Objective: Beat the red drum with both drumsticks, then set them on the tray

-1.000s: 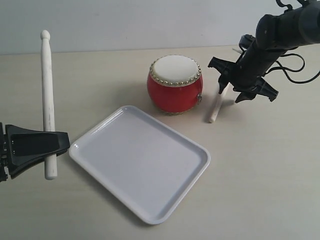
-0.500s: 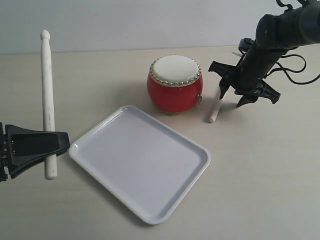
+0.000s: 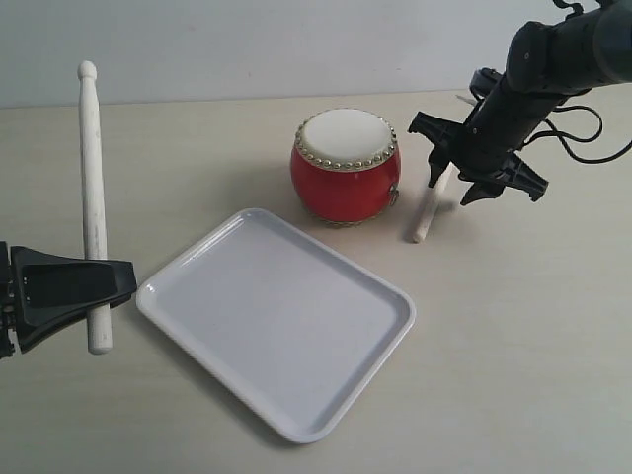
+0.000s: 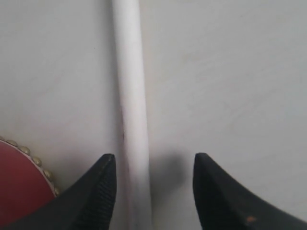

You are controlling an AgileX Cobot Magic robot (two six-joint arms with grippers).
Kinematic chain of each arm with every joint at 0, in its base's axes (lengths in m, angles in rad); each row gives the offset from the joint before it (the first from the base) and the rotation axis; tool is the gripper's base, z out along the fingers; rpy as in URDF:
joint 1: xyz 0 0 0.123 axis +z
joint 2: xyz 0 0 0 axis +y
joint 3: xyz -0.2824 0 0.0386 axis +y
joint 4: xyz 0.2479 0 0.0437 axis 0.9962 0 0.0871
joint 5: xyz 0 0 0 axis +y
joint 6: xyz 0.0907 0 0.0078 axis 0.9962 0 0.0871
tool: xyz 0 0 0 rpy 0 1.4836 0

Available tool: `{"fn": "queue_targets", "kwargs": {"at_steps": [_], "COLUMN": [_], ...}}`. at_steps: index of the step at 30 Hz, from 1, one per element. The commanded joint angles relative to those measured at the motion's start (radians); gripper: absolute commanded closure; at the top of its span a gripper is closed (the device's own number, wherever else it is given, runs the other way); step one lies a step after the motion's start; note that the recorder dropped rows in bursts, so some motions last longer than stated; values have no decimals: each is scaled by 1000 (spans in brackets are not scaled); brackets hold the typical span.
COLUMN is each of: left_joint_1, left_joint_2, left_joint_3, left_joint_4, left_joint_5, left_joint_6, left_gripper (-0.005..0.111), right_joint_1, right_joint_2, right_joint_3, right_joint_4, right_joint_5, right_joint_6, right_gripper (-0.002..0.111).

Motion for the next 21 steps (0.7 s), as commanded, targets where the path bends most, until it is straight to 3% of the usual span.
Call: {"fn": "queue_targets", "kwargs": {"at_steps": [1, 21], "left_joint_1": [3, 3], "left_joint_2": [-4, -4], "left_joint_3": [-4, -4], "left_joint_4": [-13, -14], "left_joint_5": [-3, -1], "left_joint_6": [2, 2], "left_gripper": [107, 107], "right_joint_1": [-3, -3], "right_joint_2": [6, 7], "right_joint_3": [2, 2], "right_joint_4": [10, -15], "right_joint_5": [-10, -14], "right_joint_6": [-2, 25], "right_gripper": [60, 64]}}
